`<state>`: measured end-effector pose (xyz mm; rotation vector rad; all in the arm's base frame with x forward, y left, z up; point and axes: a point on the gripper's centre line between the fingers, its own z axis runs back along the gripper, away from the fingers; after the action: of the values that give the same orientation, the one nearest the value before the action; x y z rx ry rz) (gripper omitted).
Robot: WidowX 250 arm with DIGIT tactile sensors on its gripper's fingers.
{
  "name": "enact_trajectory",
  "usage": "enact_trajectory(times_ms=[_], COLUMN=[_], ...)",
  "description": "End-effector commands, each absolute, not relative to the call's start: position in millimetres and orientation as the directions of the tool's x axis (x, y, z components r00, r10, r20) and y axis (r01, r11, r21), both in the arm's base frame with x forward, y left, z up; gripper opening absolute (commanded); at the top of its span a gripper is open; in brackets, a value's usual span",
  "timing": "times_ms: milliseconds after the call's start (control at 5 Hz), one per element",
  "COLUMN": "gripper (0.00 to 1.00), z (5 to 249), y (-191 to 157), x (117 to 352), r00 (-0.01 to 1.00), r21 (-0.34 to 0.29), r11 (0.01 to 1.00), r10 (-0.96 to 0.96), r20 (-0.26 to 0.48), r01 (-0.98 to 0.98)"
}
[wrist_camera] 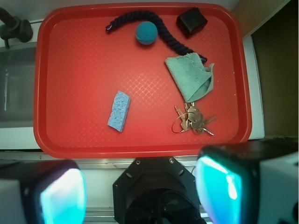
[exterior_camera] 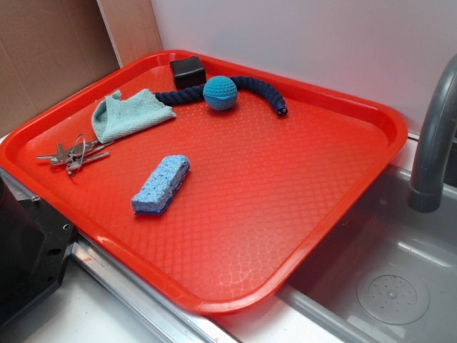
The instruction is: Grab the blue ball.
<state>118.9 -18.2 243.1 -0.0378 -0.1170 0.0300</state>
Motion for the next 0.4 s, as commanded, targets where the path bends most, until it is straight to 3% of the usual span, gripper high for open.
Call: enact_trajectory(times_ms=[0, 200], gripper=[1.0, 1.0], z=[243.1, 193.1], y=[-18.2, 17.7], x=[118.9, 168.9], r00=[0.993, 0.992], r21=[-0.039, 0.055], r11=[0.999, 0.992], r10=[0.032, 0.105], r20=[0.116, 0.075], r01=[-0.028, -0.109])
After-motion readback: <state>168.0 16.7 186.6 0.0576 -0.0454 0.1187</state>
